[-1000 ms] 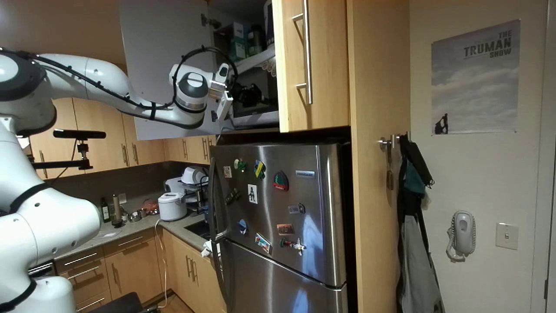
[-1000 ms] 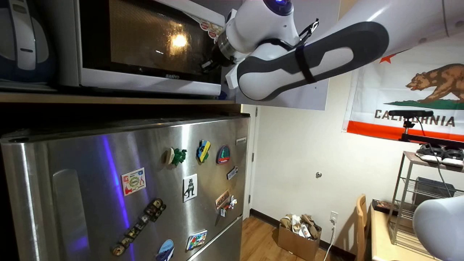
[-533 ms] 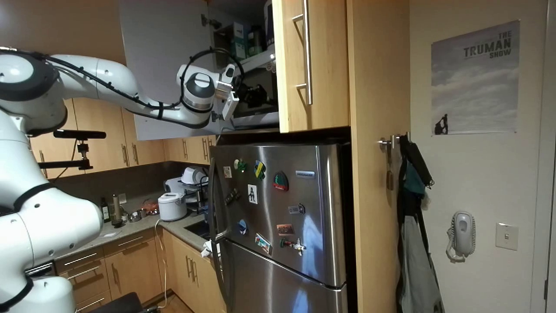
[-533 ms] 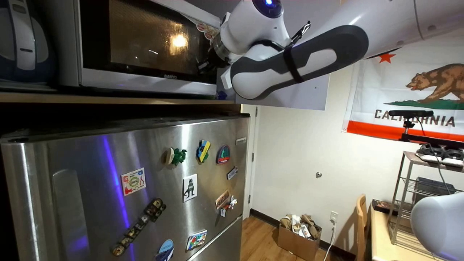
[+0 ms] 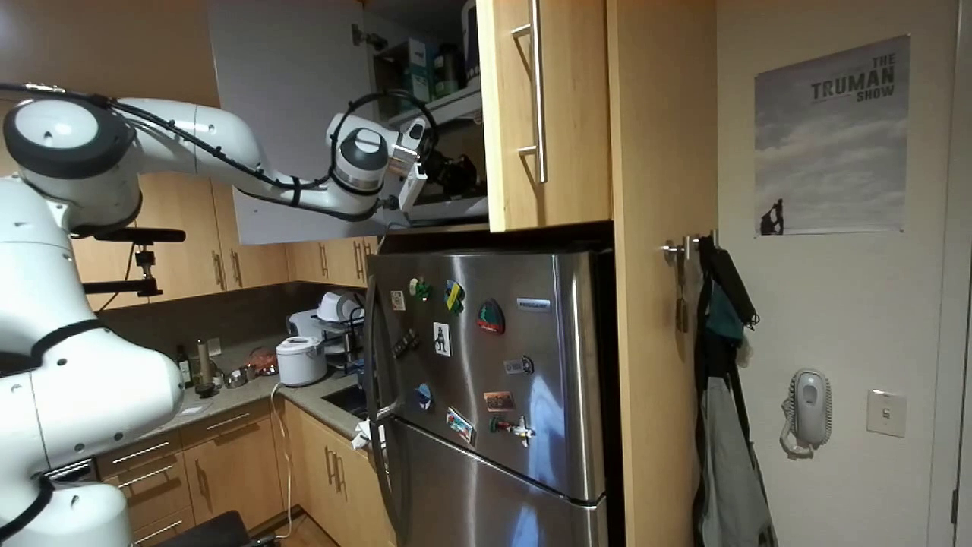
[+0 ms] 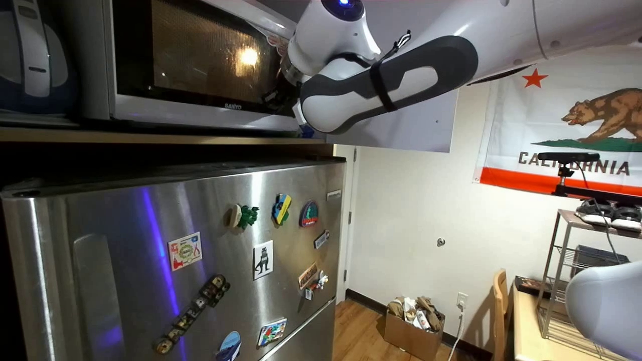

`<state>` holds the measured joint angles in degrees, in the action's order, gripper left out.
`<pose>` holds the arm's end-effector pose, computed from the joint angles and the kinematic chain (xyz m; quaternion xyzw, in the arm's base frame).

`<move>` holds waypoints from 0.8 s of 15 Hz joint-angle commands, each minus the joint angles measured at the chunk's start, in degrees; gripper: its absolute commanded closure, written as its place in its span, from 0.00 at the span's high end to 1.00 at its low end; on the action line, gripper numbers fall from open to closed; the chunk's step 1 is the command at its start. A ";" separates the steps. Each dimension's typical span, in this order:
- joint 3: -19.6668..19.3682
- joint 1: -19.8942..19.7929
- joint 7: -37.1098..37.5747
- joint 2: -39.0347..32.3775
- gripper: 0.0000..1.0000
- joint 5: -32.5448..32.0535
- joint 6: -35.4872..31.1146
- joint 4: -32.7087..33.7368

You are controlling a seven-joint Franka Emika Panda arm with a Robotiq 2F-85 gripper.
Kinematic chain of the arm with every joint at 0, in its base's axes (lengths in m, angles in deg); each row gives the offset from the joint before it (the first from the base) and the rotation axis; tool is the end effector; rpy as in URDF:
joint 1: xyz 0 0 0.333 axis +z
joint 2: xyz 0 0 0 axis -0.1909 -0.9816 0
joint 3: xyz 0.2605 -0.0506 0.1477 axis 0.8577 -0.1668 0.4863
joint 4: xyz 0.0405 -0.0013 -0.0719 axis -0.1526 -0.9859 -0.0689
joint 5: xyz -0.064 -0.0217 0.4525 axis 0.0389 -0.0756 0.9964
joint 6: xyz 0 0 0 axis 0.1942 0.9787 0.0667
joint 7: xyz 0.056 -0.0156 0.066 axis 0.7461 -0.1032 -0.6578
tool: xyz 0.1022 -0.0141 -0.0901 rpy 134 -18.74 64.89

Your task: Close the microwave door

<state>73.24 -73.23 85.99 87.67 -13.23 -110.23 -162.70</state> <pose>0.6844 0.0666 0.6338 0.8226 0.0328 0.5068 0.2557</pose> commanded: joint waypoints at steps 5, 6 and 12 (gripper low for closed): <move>7.91 -10.66 -1.41 -0.26 0.01 5.07 5.42 8.42; 8.68 -11.69 -1.54 -0.12 0.01 5.83 5.66 8.91; 13.29 -16.22 -3.71 -0.66 0.01 9.87 5.22 10.71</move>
<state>83.49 -86.64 85.16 87.69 -5.76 -106.34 -154.49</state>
